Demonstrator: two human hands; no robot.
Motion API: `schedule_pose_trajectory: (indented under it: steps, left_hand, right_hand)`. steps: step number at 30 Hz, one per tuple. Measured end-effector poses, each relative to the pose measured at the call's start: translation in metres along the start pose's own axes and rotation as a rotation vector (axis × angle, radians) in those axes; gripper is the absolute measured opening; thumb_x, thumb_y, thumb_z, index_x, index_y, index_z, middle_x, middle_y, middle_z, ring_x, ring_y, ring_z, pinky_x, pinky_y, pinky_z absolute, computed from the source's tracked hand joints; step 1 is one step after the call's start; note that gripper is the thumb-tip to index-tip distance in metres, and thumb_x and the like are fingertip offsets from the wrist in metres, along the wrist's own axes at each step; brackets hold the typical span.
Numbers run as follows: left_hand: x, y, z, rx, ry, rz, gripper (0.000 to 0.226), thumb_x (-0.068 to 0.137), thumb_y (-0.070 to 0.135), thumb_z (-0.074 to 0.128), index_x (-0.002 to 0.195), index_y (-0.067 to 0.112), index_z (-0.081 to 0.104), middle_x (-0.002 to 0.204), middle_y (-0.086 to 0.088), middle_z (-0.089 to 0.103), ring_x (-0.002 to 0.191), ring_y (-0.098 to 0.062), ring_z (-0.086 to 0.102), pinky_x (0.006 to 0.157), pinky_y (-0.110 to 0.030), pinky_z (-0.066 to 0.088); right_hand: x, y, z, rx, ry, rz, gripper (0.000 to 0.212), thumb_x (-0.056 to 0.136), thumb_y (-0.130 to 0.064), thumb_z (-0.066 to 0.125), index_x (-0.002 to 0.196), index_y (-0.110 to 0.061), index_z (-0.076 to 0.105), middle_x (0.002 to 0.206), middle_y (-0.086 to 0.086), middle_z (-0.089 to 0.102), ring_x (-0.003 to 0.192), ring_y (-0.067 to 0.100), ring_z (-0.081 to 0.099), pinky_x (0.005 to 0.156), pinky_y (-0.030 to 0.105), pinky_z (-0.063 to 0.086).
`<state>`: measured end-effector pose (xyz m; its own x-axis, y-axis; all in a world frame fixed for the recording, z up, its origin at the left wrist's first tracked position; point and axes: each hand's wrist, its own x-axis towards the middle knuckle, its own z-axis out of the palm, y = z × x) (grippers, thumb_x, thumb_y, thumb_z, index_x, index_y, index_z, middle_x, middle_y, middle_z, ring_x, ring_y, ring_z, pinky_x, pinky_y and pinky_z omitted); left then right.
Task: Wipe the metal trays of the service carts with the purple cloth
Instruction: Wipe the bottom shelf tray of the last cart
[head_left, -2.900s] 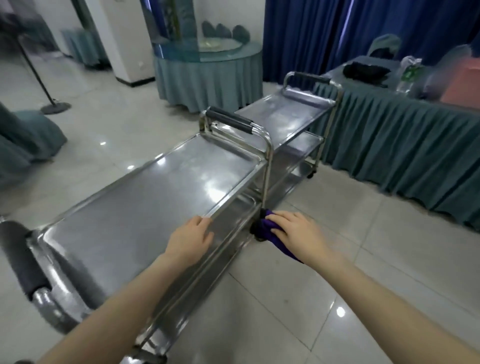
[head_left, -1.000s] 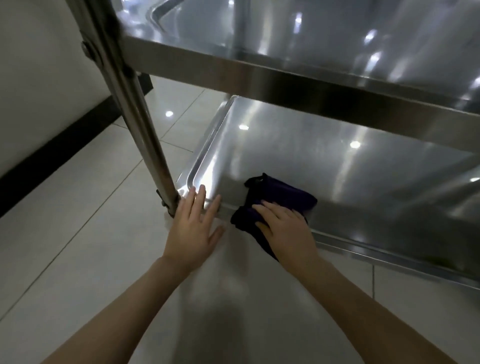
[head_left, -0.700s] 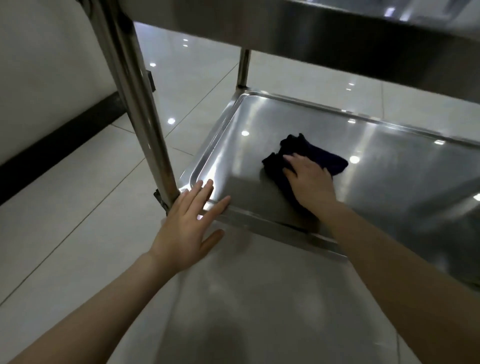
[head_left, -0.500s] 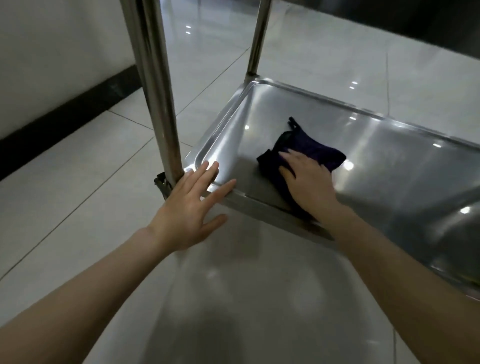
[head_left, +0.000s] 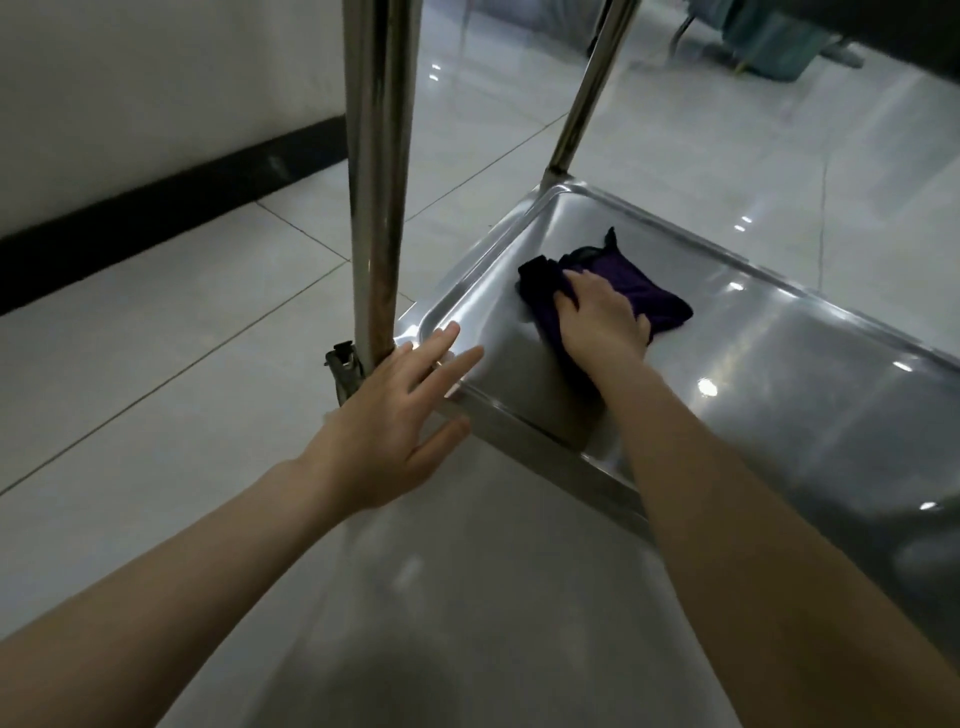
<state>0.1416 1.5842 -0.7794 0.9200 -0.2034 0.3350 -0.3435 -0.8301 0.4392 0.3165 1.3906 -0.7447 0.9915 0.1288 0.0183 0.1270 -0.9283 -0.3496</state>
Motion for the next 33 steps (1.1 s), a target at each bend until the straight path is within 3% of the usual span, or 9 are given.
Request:
schedule_pose_trajectory:
  steps: [4, 8, 11, 14, 16, 22, 25, 29, 33]
  left_hand:
    - [-0.002, 0.005, 0.007, -0.117, 0.078, -0.057, 0.059, 0.099, 0.046, 0.036, 0.152, 0.034, 0.015, 0.161, 0.005, 0.010, 0.146, -0.006, 0.011, 0.117, -0.035, 0.022]
    - [-0.005, 0.004, 0.006, -0.098, 0.099, 0.014, 0.059, 0.099, 0.048, 0.036, 0.151, 0.019, 0.028, 0.159, -0.005, 0.021, 0.137, -0.018, 0.035, 0.112, -0.026, 0.030]
    - [-0.004, 0.001, 0.004, -0.092, 0.088, 0.035, 0.059, 0.098, 0.048, 0.038, 0.150, 0.020, 0.030, 0.159, -0.004, 0.020, 0.133, -0.018, 0.039, 0.110, -0.023, 0.029]
    - [-0.001, -0.002, 0.005, -0.101, 0.093, -0.012, 0.059, 0.097, 0.053, 0.036, 0.151, 0.030, 0.025, 0.161, 0.004, 0.013, 0.140, -0.012, 0.032, 0.110, -0.027, 0.031]
    - [0.002, -0.004, 0.006, -0.105, 0.104, -0.043, 0.060, 0.097, 0.056, 0.034, 0.151, 0.035, 0.020, 0.161, 0.008, 0.009, 0.145, -0.009, 0.021, 0.111, -0.027, 0.026]
    - [0.001, -0.003, 0.000, -0.166, 0.107, -0.059, 0.061, 0.097, 0.057, 0.030, 0.152, 0.033, 0.016, 0.161, 0.009, 0.008, 0.146, -0.004, 0.012, 0.112, -0.027, 0.027]
    - [0.001, 0.003, -0.004, -0.174, 0.103, -0.081, 0.062, 0.097, 0.056, 0.031, 0.152, 0.030, 0.019, 0.161, 0.007, 0.011, 0.146, -0.008, 0.018, 0.110, -0.029, 0.030]
    - [-0.001, 0.012, -0.008, -0.059, 0.040, 0.016, 0.059, 0.095, 0.048, 0.044, 0.144, 0.016, 0.042, 0.155, -0.010, 0.030, 0.138, -0.026, 0.038, 0.109, -0.044, 0.038]
    - [-0.002, 0.017, -0.007, 0.116, -0.052, 0.065, 0.062, 0.092, 0.054, 0.044, 0.138, 0.013, 0.051, 0.144, -0.019, 0.045, 0.137, -0.041, 0.036, 0.109, -0.056, 0.032]
  right_hand:
    - [-0.081, -0.001, 0.006, -0.025, -0.072, -0.340, 0.043, 0.099, -0.049, 0.033, 0.141, -0.045, 0.040, 0.152, -0.018, 0.034, 0.141, 0.007, 0.028, 0.116, 0.047, 0.018]
    - [-0.112, 0.007, 0.002, 0.015, -0.160, -0.498, 0.049, 0.095, -0.053, 0.026, 0.140, -0.045, 0.041, 0.151, -0.020, 0.035, 0.142, 0.004, 0.027, 0.116, 0.042, 0.018]
    - [-0.038, 0.001, 0.004, -0.034, -0.102, -0.418, 0.042, 0.100, -0.041, 0.041, 0.142, -0.038, 0.043, 0.152, -0.010, 0.038, 0.140, 0.015, 0.035, 0.114, 0.049, 0.026]
    - [0.041, -0.020, 0.009, -0.015, -0.067, -0.129, 0.042, 0.100, -0.043, 0.037, 0.142, -0.039, 0.040, 0.153, -0.007, 0.035, 0.139, 0.025, 0.034, 0.113, 0.053, 0.022]
    - [0.063, -0.033, 0.017, 0.013, -0.043, -0.045, 0.041, 0.099, -0.044, 0.034, 0.140, -0.039, 0.041, 0.152, -0.007, 0.035, 0.138, 0.027, 0.033, 0.112, 0.056, 0.019]
    - [-0.038, -0.026, 0.009, -0.056, -0.136, -0.510, 0.042, 0.101, -0.039, 0.038, 0.143, -0.037, 0.041, 0.152, -0.013, 0.037, 0.140, 0.012, 0.033, 0.114, 0.049, 0.024]
    - [-0.116, 0.016, -0.003, 0.026, -0.166, -0.575, 0.044, 0.098, -0.046, 0.036, 0.140, -0.038, 0.046, 0.149, -0.017, 0.041, 0.140, 0.006, 0.032, 0.114, 0.041, 0.021]
    - [-0.091, 0.074, -0.027, -0.029, -0.098, -0.442, 0.041, 0.101, -0.037, 0.043, 0.141, -0.032, 0.047, 0.149, -0.010, 0.043, 0.139, 0.013, 0.036, 0.113, 0.040, 0.026]
    - [-0.017, 0.092, -0.034, -0.001, 0.087, 0.133, 0.039, 0.101, -0.037, 0.039, 0.139, -0.034, 0.046, 0.147, -0.002, 0.045, 0.133, 0.028, 0.043, 0.109, 0.050, 0.030]
